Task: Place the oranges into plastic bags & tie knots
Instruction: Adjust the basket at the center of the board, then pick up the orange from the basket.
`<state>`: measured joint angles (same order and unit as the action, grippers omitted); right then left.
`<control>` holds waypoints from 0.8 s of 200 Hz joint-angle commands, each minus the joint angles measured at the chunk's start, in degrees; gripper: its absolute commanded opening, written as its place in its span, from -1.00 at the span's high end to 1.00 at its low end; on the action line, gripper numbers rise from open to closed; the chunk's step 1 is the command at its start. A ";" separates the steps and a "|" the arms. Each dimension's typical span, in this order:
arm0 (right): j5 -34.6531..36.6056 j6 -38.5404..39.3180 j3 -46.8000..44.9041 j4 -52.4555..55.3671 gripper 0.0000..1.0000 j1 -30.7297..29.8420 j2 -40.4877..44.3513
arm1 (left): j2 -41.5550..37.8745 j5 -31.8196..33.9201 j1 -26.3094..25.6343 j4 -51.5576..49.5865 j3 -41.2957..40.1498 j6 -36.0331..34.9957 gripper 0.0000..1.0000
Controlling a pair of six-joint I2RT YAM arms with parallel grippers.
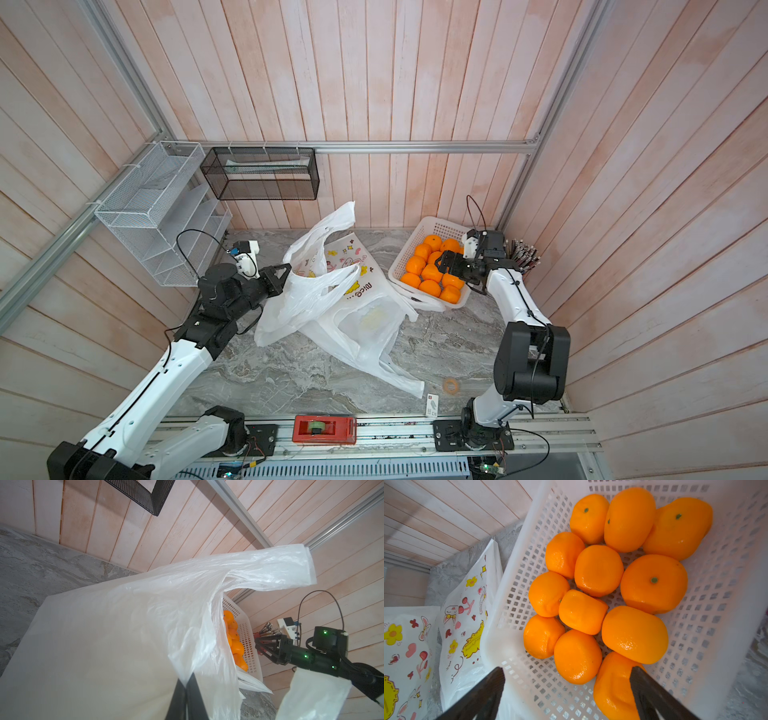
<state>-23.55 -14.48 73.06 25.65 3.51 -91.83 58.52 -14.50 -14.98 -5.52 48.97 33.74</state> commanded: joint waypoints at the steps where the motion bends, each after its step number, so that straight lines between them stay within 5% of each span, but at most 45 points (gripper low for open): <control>1: 3.24 0.01 4.87 2.91 -0.83 -2.03 -3.91 | 0.37 0.44 0.30 -0.62 1.57 -1.72 1.00; 160: 13.14 2.04 31.51 13.17 -0.56 -14.73 -31.73 | 1.22 1.05 0.32 -1.31 0.93 -2.71 1.00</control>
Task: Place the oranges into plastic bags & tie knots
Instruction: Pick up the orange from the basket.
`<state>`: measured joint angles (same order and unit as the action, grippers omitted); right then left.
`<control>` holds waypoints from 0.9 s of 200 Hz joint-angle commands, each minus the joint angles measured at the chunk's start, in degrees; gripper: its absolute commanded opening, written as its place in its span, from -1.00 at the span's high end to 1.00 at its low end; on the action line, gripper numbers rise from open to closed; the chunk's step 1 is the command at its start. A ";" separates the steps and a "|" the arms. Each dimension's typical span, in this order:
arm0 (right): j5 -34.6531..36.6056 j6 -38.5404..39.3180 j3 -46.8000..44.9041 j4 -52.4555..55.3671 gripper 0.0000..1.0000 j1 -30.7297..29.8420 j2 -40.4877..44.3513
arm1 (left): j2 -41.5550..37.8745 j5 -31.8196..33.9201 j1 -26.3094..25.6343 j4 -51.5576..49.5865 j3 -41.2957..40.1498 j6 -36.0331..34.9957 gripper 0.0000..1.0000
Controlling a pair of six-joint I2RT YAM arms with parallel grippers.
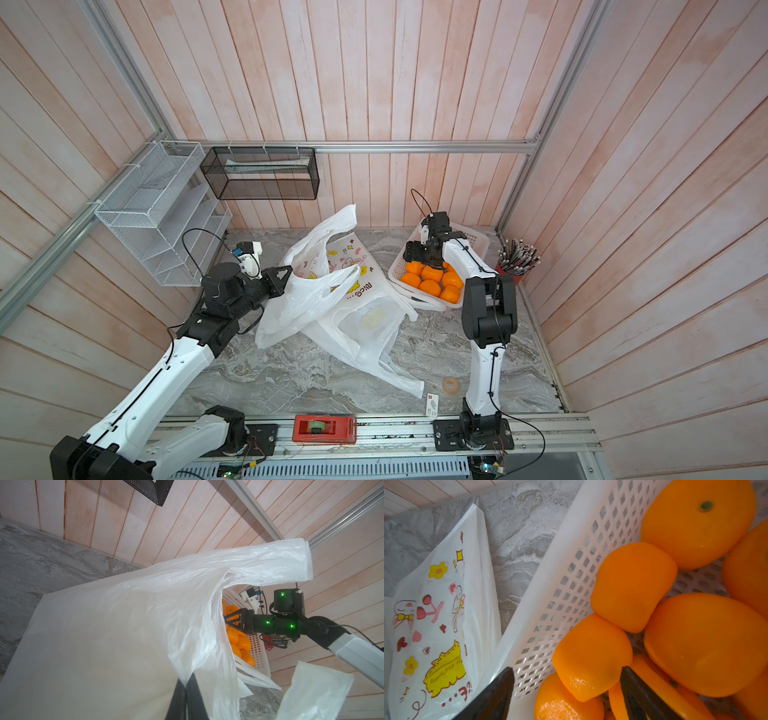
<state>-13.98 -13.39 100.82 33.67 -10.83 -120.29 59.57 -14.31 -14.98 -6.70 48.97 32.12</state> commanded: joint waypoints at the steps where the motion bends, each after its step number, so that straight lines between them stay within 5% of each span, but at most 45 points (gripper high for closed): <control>1: 3.59 0.97 3.81 5.30 -0.55 -0.41 -3.32 | 0.18 0.90 0.31 -0.15 0.90 -1.09 1.00; 145: 13.50 4.07 12.07 14.47 -0.56 -1.39 -12.01 | 1.07 0.70 0.31 0.06 0.85 -0.98 1.00; 180: 10.33 4.60 12.54 16.22 -0.15 -1.49 -10.83 | 0.90 1.00 0.31 -0.15 0.92 -1.16 1.00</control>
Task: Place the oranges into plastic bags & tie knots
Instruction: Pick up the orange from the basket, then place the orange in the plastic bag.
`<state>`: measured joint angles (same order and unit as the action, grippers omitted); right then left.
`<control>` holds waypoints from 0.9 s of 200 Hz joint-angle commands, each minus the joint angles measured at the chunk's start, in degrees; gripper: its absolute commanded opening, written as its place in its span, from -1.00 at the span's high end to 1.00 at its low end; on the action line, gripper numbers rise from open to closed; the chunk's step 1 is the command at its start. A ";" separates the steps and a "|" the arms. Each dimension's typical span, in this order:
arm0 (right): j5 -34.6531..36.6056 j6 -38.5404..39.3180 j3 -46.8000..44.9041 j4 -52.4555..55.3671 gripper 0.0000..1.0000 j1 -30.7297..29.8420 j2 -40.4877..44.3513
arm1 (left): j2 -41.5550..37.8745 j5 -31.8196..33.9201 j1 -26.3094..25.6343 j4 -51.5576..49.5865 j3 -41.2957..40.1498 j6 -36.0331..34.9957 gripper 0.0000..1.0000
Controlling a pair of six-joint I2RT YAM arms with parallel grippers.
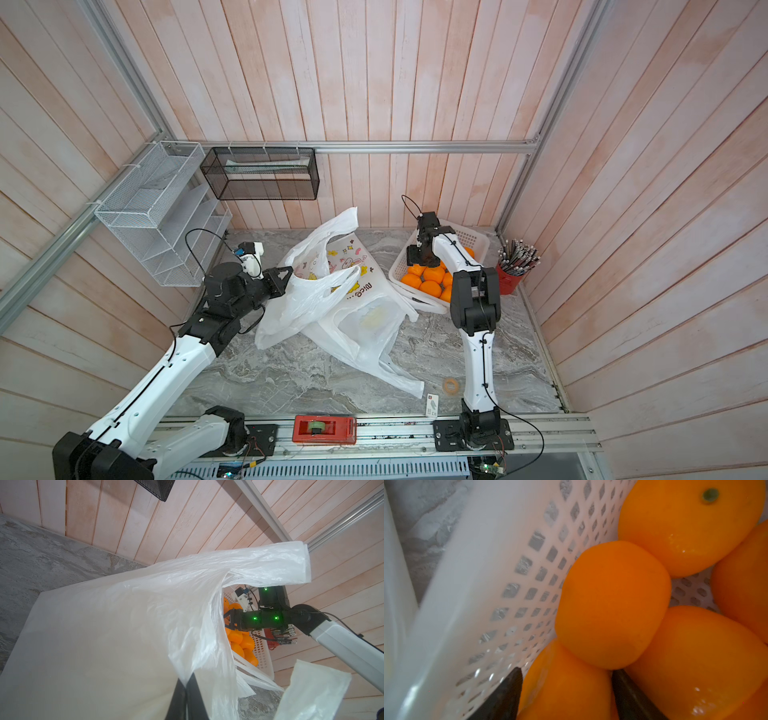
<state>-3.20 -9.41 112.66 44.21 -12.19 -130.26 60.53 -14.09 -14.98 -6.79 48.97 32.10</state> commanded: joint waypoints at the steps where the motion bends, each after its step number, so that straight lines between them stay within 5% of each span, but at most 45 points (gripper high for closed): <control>1: -0.51 0.62 0.62 5.66 -0.14 -0.12 -0.74 | -0.11 0.80 0.35 -0.07 0.93 -1.15 1.00; 101: -6.49 -2.60 -12.49 -3.74 0.00 -0.30 22.64 | 3.05 -5.38 0.31 2.79 2.02 0.49 1.00; 180: -24.56 -14.89 -28.94 -23.80 0.00 -6.78 42.80 | 7.69 -11.16 0.18 6.36 4.07 3.15 1.00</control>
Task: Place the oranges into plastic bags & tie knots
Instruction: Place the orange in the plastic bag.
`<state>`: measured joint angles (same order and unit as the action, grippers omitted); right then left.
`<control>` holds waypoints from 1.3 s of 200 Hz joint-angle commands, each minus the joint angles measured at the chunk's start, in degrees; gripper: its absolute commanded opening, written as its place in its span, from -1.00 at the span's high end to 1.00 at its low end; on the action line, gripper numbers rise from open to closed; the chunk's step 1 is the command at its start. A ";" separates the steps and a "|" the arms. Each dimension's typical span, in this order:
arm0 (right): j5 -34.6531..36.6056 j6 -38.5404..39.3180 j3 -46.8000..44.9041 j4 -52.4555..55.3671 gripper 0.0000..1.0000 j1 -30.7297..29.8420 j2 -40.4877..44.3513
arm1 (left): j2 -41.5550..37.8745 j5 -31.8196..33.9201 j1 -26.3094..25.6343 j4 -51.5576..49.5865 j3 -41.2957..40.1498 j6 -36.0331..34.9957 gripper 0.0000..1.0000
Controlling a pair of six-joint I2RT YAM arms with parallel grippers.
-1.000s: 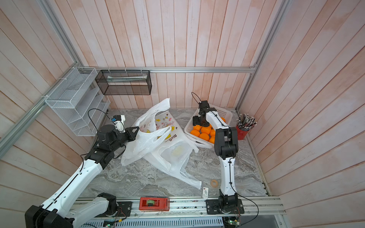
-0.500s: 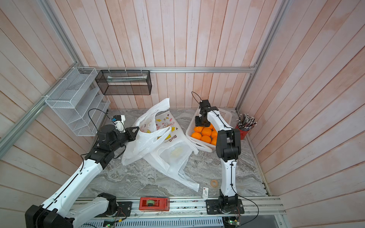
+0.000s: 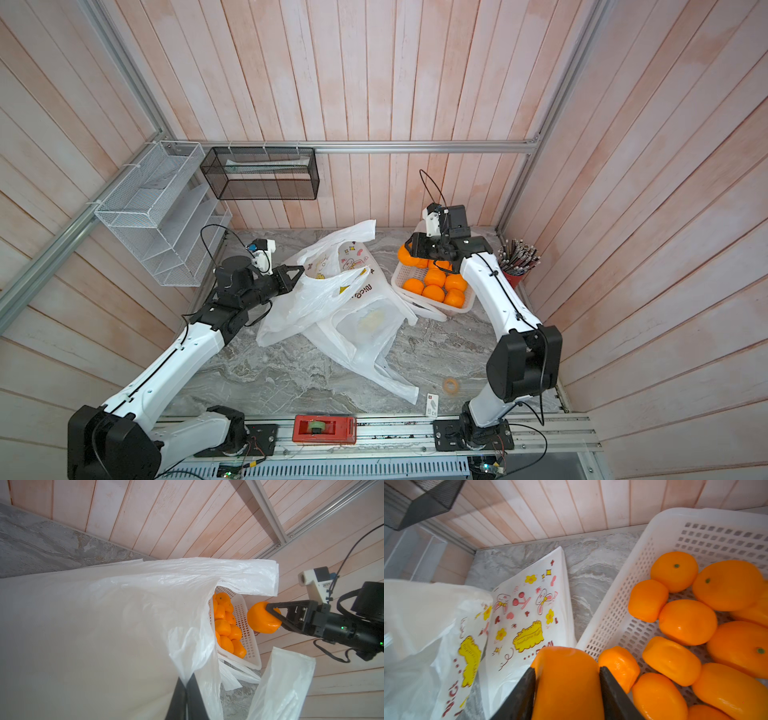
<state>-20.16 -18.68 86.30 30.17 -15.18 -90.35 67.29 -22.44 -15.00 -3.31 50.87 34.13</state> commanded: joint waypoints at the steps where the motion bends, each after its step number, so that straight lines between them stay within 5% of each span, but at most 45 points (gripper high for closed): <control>1: -7.69 -5.87 -2.65 -10.04 0.00 -3.97 2.94 | 0.97 -2.84 0.18 2.92 2.19 1.11 1.00; 109: -7.87 -8.31 14.16 -17.76 0.01 -20.53 -12.14 | -0.12 -5.14 -0.79 6.83 0.83 4.56 1.00; 195: -10.70 -9.09 17.78 -16.90 -0.01 -24.37 -20.39 | -1.97 -2.14 -0.82 11.31 -1.39 9.46 1.00; 234: -8.99 -7.84 18.10 -15.86 -0.55 -24.37 -19.73 | -1.81 -2.12 -0.77 11.58 -2.07 9.46 1.00; 260: -6.72 -6.57 18.68 -14.80 -0.69 -24.28 -18.12 | -1.81 -2.22 -0.82 11.97 -2.94 9.53 1.00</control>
<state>-29.21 -26.63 102.61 13.98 -39.24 -110.78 66.19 -25.02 -15.55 6.94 49.58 43.20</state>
